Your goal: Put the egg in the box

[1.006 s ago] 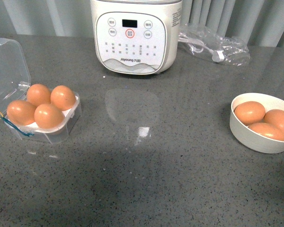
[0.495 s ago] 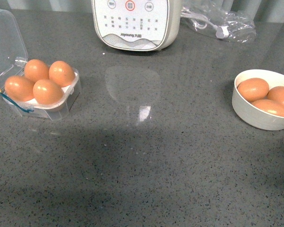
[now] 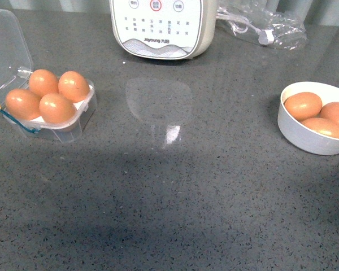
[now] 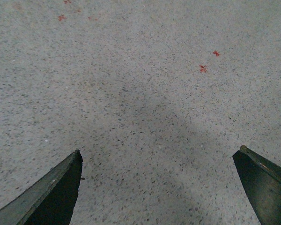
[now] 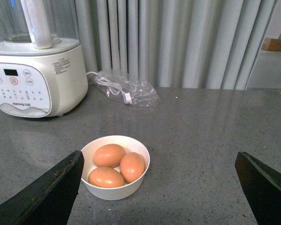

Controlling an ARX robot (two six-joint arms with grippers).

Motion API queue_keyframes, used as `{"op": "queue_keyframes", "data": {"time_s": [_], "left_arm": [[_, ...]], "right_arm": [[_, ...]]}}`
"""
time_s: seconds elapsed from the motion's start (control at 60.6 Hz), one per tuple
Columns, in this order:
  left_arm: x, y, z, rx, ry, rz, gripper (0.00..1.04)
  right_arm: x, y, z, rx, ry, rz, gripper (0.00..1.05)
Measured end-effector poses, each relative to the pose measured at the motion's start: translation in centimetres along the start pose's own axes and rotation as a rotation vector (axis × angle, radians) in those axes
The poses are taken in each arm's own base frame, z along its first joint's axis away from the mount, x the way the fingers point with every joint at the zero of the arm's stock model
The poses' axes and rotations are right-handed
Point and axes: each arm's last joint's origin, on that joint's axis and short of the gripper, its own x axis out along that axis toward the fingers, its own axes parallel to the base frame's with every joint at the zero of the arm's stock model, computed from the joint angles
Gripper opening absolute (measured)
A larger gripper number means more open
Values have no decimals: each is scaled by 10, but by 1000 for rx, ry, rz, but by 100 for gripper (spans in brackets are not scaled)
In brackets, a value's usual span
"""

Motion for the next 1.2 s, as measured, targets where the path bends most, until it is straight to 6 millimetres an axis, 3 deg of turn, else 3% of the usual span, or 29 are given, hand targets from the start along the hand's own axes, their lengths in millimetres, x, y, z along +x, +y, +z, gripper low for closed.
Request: {"op": "queue_keyframes", "data": {"time_s": [0.214, 0.363, 0.445, 0.544, 0.66, 0.775, 0.857, 0.956, 1.204], "left_arm": [[36, -30, 4, 7, 62, -64, 98], [38, -49, 7, -32, 88, -169, 98], [29, -63, 8, -103, 155, -341, 98], [29, -56, 10, -139, 132, -244, 98], [31, -33, 21, -147, 4, -18, 98], [20, -21, 20, -122, -28, 41, 98], [16, -16, 6, -42, -130, -270, 85], [-5, -19, -10, 102, -265, -566, 67], [-43, -14, -18, 172, -349, -586, 23]], "right_arm": [[0, 0, 0, 0, 0, 0, 97], [0, 0, 0, 0, 0, 0, 97], [0, 0, 0, 0, 0, 0, 97], [0, 0, 0, 0, 0, 0, 97], [0, 0, 0, 0, 0, -3, 97], [0, 0, 0, 0, 0, 1, 97], [0, 0, 0, 0, 0, 0, 97], [0, 0, 0, 0, 0, -4, 97], [0, 0, 0, 0, 1, -2, 97]]}}
